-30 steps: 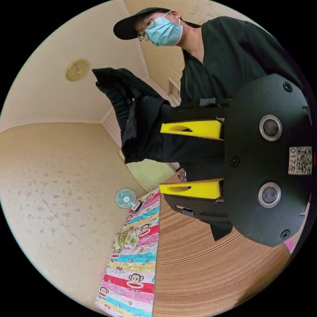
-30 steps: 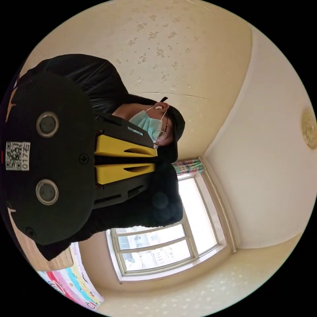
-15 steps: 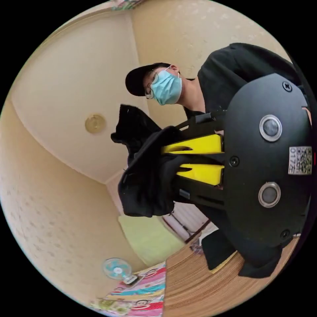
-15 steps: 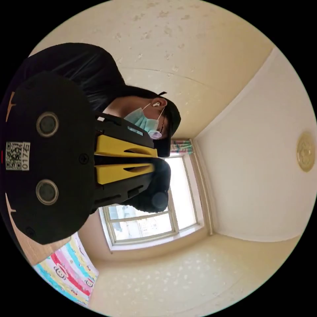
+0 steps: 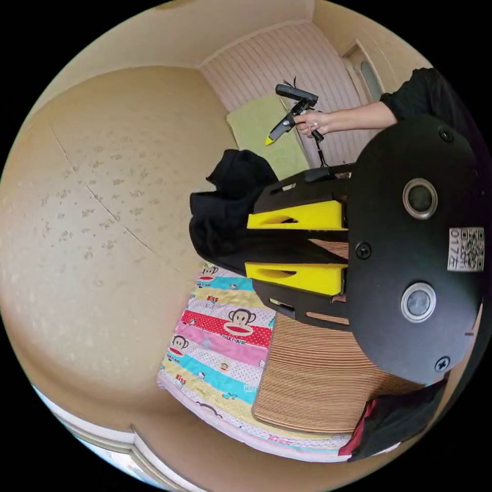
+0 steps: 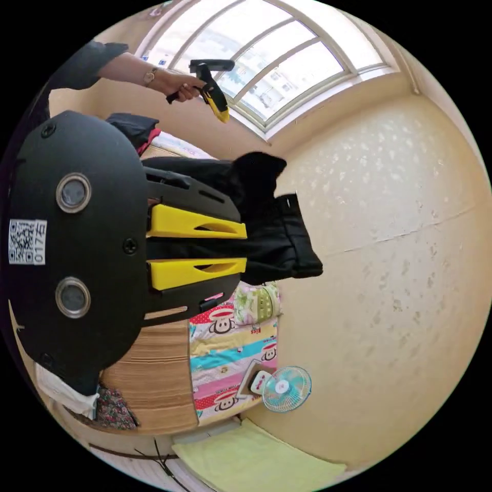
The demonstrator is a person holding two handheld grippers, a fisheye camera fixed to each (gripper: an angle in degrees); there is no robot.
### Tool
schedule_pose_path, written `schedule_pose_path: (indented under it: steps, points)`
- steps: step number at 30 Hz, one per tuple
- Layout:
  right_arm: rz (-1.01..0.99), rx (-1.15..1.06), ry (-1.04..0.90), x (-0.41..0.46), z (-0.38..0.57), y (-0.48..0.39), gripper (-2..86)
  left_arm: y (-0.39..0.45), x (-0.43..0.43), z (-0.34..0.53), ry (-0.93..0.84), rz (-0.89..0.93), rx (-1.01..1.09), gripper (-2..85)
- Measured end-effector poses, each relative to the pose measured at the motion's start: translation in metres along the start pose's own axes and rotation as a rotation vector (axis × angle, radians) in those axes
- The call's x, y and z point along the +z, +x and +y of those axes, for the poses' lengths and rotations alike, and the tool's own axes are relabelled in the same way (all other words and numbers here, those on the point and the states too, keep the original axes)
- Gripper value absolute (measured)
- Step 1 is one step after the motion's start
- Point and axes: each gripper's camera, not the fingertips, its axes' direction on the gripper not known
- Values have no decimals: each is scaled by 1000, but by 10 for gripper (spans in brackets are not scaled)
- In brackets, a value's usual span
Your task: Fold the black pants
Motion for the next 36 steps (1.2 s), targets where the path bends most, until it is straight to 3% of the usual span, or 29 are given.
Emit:
schedule_pose_path:
  steps: [3, 5, 8, 11, 18, 25, 29, 31, 36]
  points:
    - [3, -80, -250, 95, 107, 29, 50, -90, 38, 65, -162, -7, -19, 101]
    - [2, -78, -542, 173, 210, 56, 57, -176, 67, 147, -360, -98, -98, 101]
    - [-87, 43, -782, 228, 321, 85, 56, -276, 73, 249, -556, -168, -257, 100]
    - [-125, 162, -928, 257, 398, 101, 53, -350, 41, 311, -599, -220, -389, 100]
    - [-243, 351, -1010, 269, 476, 123, 54, -439, -7, 330, -607, -407, -342, 115]
    - [-458, 375, -1132, 284, 540, 112, 97, -449, -39, 396, -592, -41, -579, 32]
    - [-353, 321, -1228, 274, 578, 119, 108, -394, -102, 456, -595, 215, -557, 8]
    - [-308, 308, -1197, 256, 581, 131, 100, -389, -142, 466, -554, 258, -538, 13]
    - [-175, 205, -1131, 196, 579, 168, 111, -432, -214, 438, -486, 84, -463, 96]
